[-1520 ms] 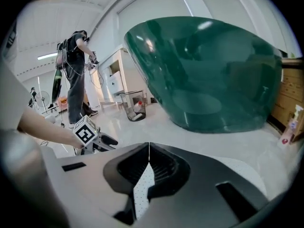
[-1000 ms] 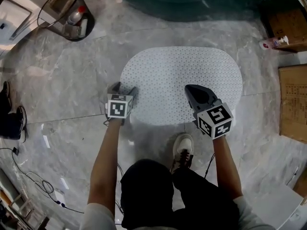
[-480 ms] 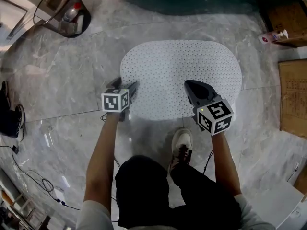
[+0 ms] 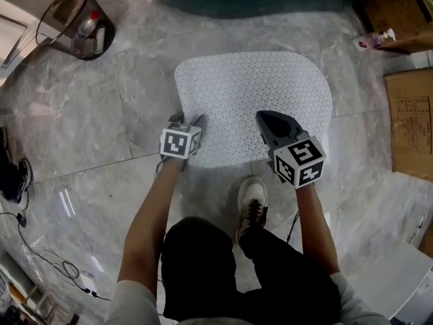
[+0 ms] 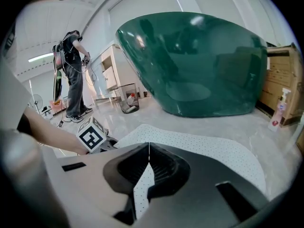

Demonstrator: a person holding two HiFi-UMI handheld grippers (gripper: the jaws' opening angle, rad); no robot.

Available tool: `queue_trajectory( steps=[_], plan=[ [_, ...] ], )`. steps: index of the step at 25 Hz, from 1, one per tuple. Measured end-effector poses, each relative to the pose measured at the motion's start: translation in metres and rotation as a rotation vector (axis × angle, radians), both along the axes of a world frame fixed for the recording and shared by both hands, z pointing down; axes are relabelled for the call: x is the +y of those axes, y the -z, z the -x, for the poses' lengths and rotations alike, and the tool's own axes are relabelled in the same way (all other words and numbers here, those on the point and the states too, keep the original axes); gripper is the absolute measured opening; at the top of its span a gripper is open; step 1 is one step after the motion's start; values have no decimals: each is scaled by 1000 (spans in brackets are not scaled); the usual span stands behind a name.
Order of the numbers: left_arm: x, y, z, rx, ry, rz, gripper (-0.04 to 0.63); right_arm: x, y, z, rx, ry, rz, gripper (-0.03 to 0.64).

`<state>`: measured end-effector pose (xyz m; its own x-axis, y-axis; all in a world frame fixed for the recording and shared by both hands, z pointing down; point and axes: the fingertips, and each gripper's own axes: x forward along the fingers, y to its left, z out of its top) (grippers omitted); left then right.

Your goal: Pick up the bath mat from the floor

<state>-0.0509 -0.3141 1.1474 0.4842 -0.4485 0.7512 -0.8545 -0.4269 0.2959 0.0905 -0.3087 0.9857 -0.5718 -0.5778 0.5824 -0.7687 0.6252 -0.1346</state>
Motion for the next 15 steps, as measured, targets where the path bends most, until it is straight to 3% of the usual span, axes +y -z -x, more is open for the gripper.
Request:
queue_trajectory(
  steps=[2, 5, 10, 15],
  plan=[
    [-4, 0, 7, 11, 47, 8, 65, 4, 3, -8, 11, -14, -5, 15],
    [-4, 6, 10, 83, 86, 10, 46, 10, 11, -20, 21, -46, -17, 15],
    [-5, 48, -1, 159, 65, -54, 35, 14, 33, -40, 38, -122, -49, 15],
    [-20, 113, 4, 131, 16, -179, 34, 9, 80, -57, 30, -172, -100, 15]
  ],
)
